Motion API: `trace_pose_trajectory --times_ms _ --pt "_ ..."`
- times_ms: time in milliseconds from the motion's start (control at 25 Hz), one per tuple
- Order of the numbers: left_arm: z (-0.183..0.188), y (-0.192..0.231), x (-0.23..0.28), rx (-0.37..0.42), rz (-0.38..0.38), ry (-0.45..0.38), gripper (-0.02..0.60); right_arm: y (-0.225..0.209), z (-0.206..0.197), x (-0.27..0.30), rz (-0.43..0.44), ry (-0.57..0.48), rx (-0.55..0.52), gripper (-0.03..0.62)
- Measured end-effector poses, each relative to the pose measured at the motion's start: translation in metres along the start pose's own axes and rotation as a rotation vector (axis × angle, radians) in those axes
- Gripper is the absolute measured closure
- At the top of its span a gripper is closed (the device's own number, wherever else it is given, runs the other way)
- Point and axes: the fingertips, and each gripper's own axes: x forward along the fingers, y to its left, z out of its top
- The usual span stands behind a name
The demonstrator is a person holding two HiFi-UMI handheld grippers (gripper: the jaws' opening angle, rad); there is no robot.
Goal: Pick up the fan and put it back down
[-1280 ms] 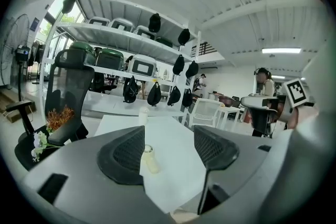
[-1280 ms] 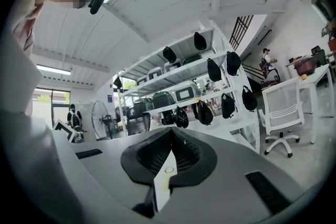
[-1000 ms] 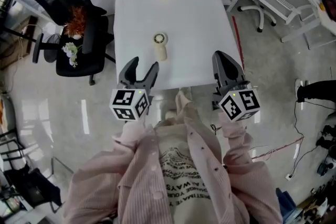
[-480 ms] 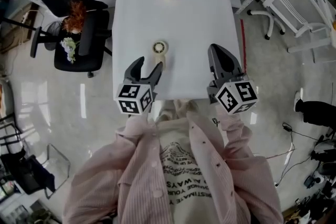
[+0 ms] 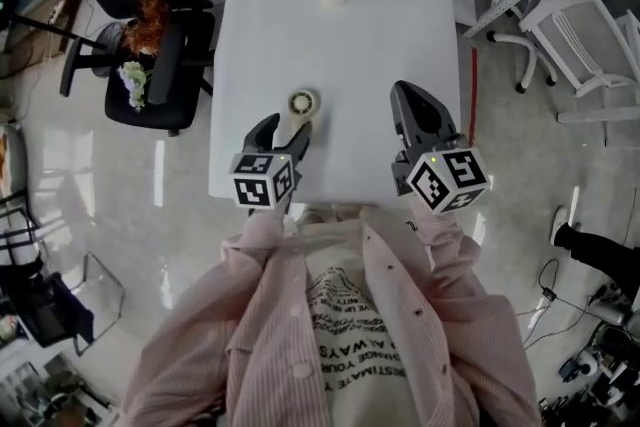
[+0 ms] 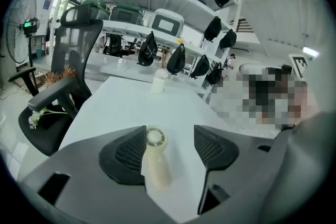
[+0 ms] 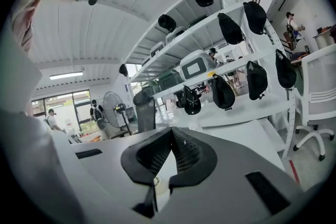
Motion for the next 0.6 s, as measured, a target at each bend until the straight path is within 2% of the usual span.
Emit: trace_pose_trajectory --times_ms 400,600 --pt "-0.033 0.021 0.04 -0.13 0.066 0.139 0.311 -0.021 -0.018 0.033 0.057 0.064 0.038 0.594" --pt "-0.052 0.031 0.058 -0.16 0.092 0.221 0.311 -0.027 -0.031 0.045 0.059 0.091 0.067 0.594"
